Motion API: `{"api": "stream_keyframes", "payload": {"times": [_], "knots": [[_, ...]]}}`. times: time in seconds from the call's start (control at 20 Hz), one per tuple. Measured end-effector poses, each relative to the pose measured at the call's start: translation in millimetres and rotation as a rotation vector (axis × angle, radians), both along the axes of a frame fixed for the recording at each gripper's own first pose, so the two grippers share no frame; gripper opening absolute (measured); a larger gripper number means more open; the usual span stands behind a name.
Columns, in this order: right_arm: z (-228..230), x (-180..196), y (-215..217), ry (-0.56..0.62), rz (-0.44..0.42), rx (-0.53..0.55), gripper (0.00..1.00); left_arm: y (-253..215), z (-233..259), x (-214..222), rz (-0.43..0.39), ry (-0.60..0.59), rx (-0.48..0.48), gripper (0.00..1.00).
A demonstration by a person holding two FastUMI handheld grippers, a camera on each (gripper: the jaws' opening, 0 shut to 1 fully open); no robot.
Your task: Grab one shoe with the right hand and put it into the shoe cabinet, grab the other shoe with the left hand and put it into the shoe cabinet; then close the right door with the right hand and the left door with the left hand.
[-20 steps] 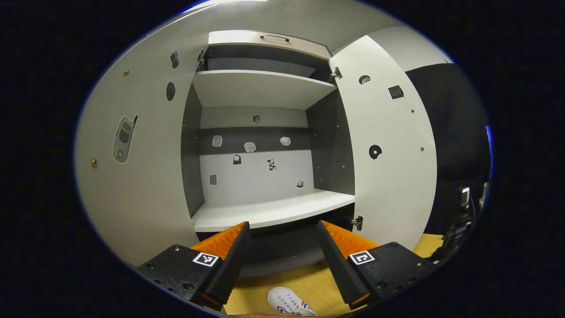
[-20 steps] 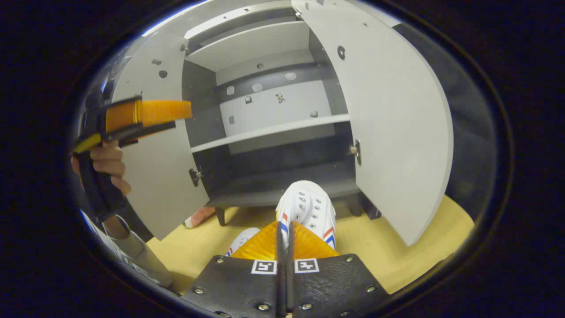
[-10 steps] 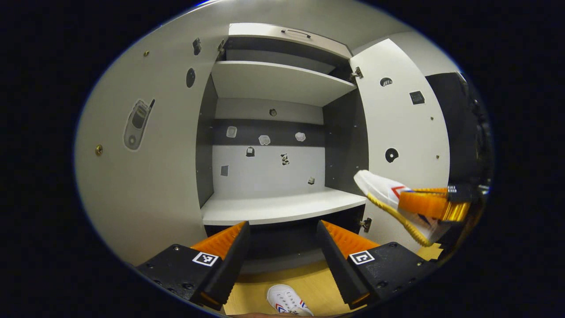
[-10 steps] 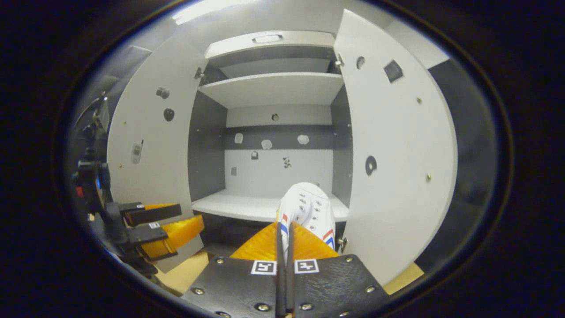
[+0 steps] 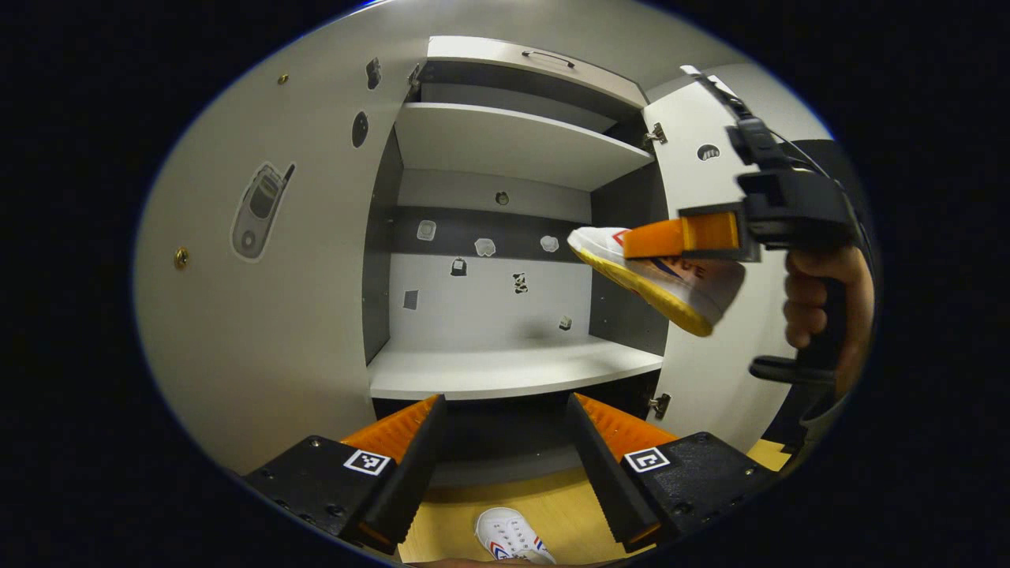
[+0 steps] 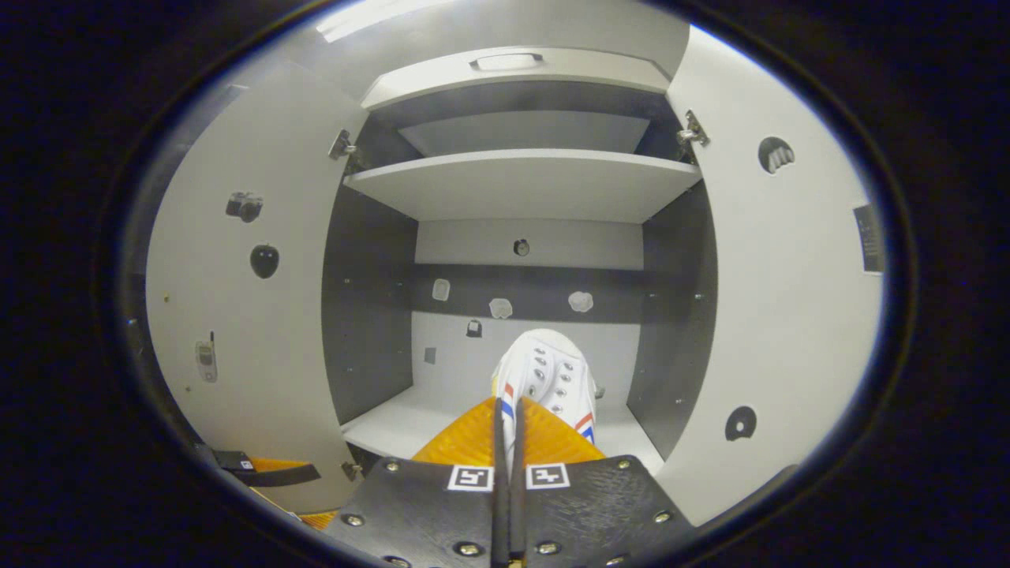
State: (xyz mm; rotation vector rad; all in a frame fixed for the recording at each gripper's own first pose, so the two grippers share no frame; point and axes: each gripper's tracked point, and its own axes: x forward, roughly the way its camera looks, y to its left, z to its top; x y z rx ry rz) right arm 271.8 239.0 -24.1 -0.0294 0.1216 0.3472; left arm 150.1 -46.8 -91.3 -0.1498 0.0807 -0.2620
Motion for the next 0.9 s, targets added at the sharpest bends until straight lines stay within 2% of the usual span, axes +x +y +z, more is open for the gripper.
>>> {"api": "stream_keyframes", "payload": {"times": [0.2, 0.5, 0.75, 0.9], "knots": [[-19.9, 59.9, 15.4, 0.05, 0.007, 0.012, 0.01, 2.5, 3.6, 0.4, 0.016, -0.016, 0.005, 0.92], [-92.4, 130.8, 23.0, 0.136, -0.004, -0.046, 0.01, -0.6, 0.6, 0.7, 0.002, -0.006, 0.004, 0.92], [-149.4, 167.6, 25.6, 0.216, -0.051, -0.089, 0.01, -8.0, -3.4, 1.3, -0.014, -0.003, 0.027, 0.92], [-164.2, 175.5, 23.6, 0.233, -0.072, -0.11, 0.01, -18.2, -5.7, -1.7, -0.042, 0.002, 0.036, 0.92]]}}
